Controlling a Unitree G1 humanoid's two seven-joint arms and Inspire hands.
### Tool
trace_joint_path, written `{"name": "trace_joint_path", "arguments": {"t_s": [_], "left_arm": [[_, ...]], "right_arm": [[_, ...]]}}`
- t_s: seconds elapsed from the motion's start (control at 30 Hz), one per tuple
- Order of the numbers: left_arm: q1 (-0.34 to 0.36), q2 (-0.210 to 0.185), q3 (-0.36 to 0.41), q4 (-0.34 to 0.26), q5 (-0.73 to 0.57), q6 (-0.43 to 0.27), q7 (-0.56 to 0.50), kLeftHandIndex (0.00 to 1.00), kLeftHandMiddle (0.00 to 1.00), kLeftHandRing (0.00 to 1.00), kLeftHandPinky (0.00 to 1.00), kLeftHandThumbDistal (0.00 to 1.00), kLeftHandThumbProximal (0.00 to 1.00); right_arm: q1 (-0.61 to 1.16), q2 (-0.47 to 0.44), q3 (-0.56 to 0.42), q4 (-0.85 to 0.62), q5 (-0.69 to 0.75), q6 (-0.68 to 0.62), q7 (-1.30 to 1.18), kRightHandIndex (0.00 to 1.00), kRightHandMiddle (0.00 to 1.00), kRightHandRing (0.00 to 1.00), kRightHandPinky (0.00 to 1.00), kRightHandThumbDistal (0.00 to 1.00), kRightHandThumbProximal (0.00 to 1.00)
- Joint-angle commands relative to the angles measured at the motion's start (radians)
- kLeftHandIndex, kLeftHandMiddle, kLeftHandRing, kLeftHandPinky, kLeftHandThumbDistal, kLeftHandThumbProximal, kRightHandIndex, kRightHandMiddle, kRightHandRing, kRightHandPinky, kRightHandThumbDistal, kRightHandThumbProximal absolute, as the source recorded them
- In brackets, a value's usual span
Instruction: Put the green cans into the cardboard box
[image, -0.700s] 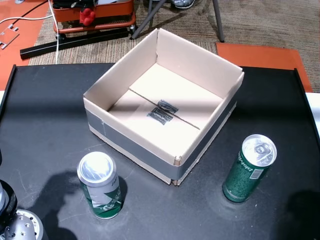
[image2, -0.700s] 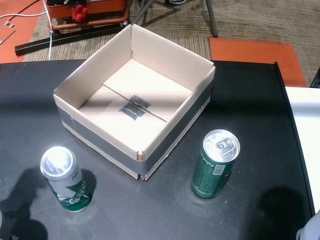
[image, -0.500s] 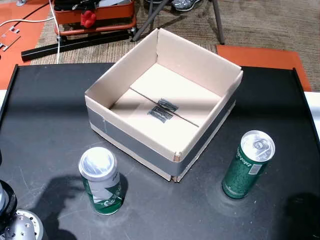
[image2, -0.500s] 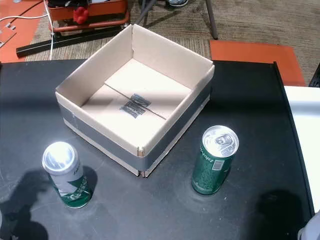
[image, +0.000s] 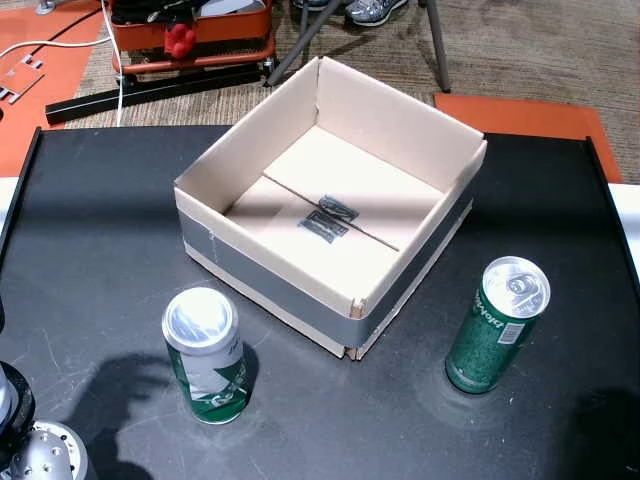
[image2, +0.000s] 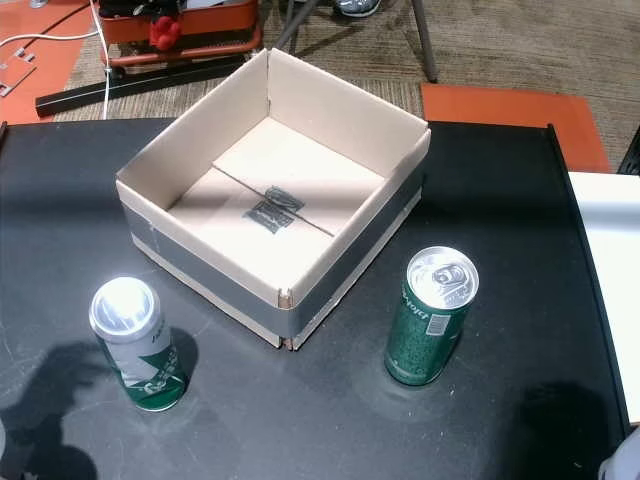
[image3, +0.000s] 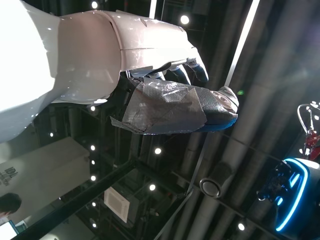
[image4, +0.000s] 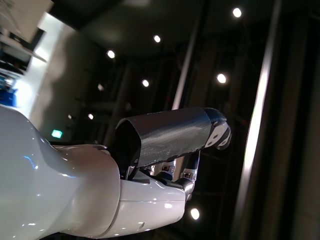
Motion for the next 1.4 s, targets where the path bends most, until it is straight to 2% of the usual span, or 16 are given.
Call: {"name": "trace_joint_path", "arguments": {"t_s": [0.0, 0.1, 0.2, 0.23, 0.27, 0.3, 0.37, 0.47, 0.57, 0.73, 0.83, 0.9, 0.93, 1.0, 1.17, 1.37], "left_arm": [[0.029, -0.113, 0.014, 0.004, 0.007, -0.01, -0.008, 0.71, 0.76, 0.87, 0.89, 0.29, 0.83], [0.031, -0.109, 0.009, 0.001, 0.005, 0.001, -0.008, 0.72, 0.78, 0.88, 0.9, 0.3, 0.84], [0.032, -0.106, 0.012, 0.006, 0.007, 0.004, -0.008, 0.71, 0.77, 0.87, 0.89, 0.29, 0.83], [0.032, -0.109, 0.013, 0.006, 0.009, -0.001, -0.008, 0.71, 0.77, 0.87, 0.89, 0.29, 0.83], [0.031, -0.11, 0.014, 0.006, 0.01, -0.004, -0.008, 0.71, 0.77, 0.87, 0.89, 0.29, 0.83], [0.031, -0.112, 0.014, 0.005, 0.01, -0.002, -0.008, 0.71, 0.76, 0.87, 0.89, 0.28, 0.82], [0.029, -0.114, 0.011, 0.002, 0.005, 0.007, -0.008, 0.72, 0.77, 0.86, 0.88, 0.28, 0.79], [0.031, -0.108, 0.012, 0.007, 0.005, 0.01, -0.008, 0.71, 0.76, 0.87, 0.89, 0.28, 0.8], [0.027, -0.111, 0.019, 0.012, 0.008, -0.007, -0.008, 0.7, 0.76, 0.87, 0.89, 0.28, 0.82], [0.023, -0.1, 0.018, 0.024, 0.003, 0.009, -0.008, 0.7, 0.75, 0.86, 0.89, 0.29, 0.81], [0.017, -0.1, 0.019, 0.03, 0.004, 0.001, -0.008, 0.7, 0.75, 0.87, 0.89, 0.27, 0.82], [0.018, -0.097, 0.017, 0.035, 0.006, 0.008, -0.008, 0.71, 0.75, 0.87, 0.89, 0.28, 0.82], [0.022, -0.093, 0.011, 0.035, 0.005, 0.023, -0.008, 0.72, 0.76, 0.87, 0.89, 0.26, 0.8], [0.024, -0.087, 0.008, 0.036, 0.004, 0.037, -0.008, 0.72, 0.76, 0.87, 0.89, 0.27, 0.78], [0.02, -0.086, 0.018, 0.044, 0.008, 0.038, -0.008, 0.72, 0.76, 0.87, 0.89, 0.28, 0.78], [0.015, -0.089, 0.023, 0.046, 0.005, 0.047, -0.008, 0.7, 0.75, 0.86, 0.88, 0.27, 0.75]], "right_arm": [[0.018, -0.032, 0.015, 0.019, -0.027, 0.006, 0.004, 0.57, 0.57, 0.61, 0.72, 0.74, 0.53], [0.052, -0.008, -0.008, -0.008, -0.074, 0.041, -0.015, 0.57, 0.57, 0.61, 0.7, 0.67, 0.51], [0.034, 0.018, -0.046, -0.005, -0.107, 0.055, -0.038, 0.54, 0.56, 0.6, 0.69, 0.66, 0.56], [0.033, 0.018, -0.061, 0.005, -0.121, 0.071, -0.042, 0.55, 0.58, 0.62, 0.7, 0.65, 0.61], [0.033, 0.017, -0.07, 0.012, -0.131, 0.086, -0.047, 0.56, 0.59, 0.63, 0.7, 0.6, 0.61], [0.034, 0.013, -0.068, 0.016, -0.132, 0.104, -0.053, 0.56, 0.59, 0.63, 0.7, 0.63, 0.6], [0.033, 0.01, -0.068, 0.021, -0.134, 0.139, -0.065, 0.58, 0.6, 0.64, 0.69, 0.63, 0.6], [0.027, 0.031, -0.103, 0.051, -0.179, 0.207, -0.087, 0.61, 0.61, 0.64, 0.69, 0.63, 0.68], [0.008, 0.041, -0.114, 0.103, -0.202, 0.259, -0.104, 0.63, 0.61, 0.64, 0.69, 0.66, 0.66], [-0.023, 0.043, -0.134, 0.149, -0.247, 0.303, -0.134, 0.61, 0.59, 0.63, 0.68, 0.72, 0.66], [-0.038, 0.035, -0.114, 0.178, -0.229, 0.329, -0.125, 0.61, 0.6, 0.63, 0.69, 0.69, 0.61], [-0.052, 0.027, -0.103, 0.202, -0.214, 0.359, -0.113, 0.61, 0.61, 0.63, 0.68, 0.72, 0.6], [-0.057, 0.024, -0.095, 0.21, -0.201, 0.385, -0.105, 0.62, 0.62, 0.64, 0.68, 0.76, 0.58], [-0.063, 0.023, -0.085, 0.22, -0.184, 0.442, -0.092, 0.65, 0.65, 0.66, 0.69, 0.79, 0.53], [-0.072, 0.02, -0.082, 0.241, -0.198, 0.51, -0.074, 0.69, 0.71, 0.71, 0.74, 0.91, 0.52], [-0.077, 0.011, -0.076, 0.26, -0.218, 0.569, -0.059, 0.74, 0.76, 0.76, 0.78, 0.92, 0.52]]}}
